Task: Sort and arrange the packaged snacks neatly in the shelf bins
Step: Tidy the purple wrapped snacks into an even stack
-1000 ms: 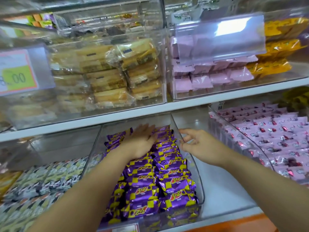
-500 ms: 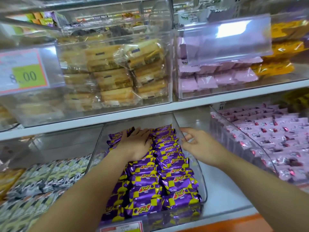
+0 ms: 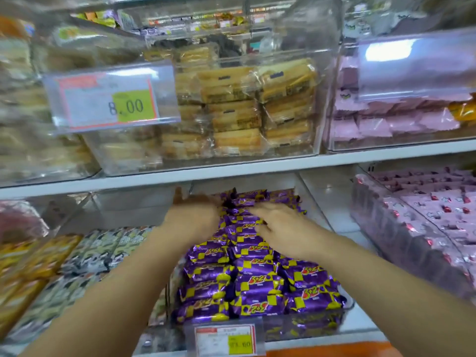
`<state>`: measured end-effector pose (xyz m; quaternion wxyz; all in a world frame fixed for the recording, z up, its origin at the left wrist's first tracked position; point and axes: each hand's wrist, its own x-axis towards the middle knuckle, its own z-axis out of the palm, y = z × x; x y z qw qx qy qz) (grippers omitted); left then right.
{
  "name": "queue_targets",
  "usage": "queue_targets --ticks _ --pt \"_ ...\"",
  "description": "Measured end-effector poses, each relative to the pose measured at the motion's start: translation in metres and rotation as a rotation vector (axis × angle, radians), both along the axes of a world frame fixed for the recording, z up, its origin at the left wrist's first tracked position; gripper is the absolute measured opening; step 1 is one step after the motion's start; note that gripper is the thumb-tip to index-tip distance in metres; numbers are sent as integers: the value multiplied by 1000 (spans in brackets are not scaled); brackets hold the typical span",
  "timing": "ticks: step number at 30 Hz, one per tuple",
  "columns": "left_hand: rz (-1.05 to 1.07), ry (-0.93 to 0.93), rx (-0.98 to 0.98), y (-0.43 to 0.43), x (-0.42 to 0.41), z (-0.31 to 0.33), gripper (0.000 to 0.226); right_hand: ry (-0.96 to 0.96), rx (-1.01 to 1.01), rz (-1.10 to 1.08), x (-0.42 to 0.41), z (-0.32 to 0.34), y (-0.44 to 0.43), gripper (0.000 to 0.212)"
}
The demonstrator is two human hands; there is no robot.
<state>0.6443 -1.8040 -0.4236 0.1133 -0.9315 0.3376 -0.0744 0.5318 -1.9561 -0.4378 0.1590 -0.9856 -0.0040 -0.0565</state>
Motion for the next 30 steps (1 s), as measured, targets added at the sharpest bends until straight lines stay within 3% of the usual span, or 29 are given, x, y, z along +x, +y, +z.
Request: queue_targets --ticks 4,7,11,21,26,30 --pt "-34 152 -276 48 4 10 47 82 -102 42 49 -6 19 50" --pt "-65 370 -552 73 2 -1 36 102 -157 27 76 -4 31 52" --pt "-121 385 -697 84 1 -20 39 185 -237 -21 94 -16 40 54" --pt "-149 428 -816 82 3 -29 40 247 -343 -67 92 -20 39 53" --pt "-181 442 -838 86 5 -33 40 -46 -327 91 89 -18 43 46" --pt "-189 446 -844 88 6 -35 40 77 -248 102 95 -18 45 46"
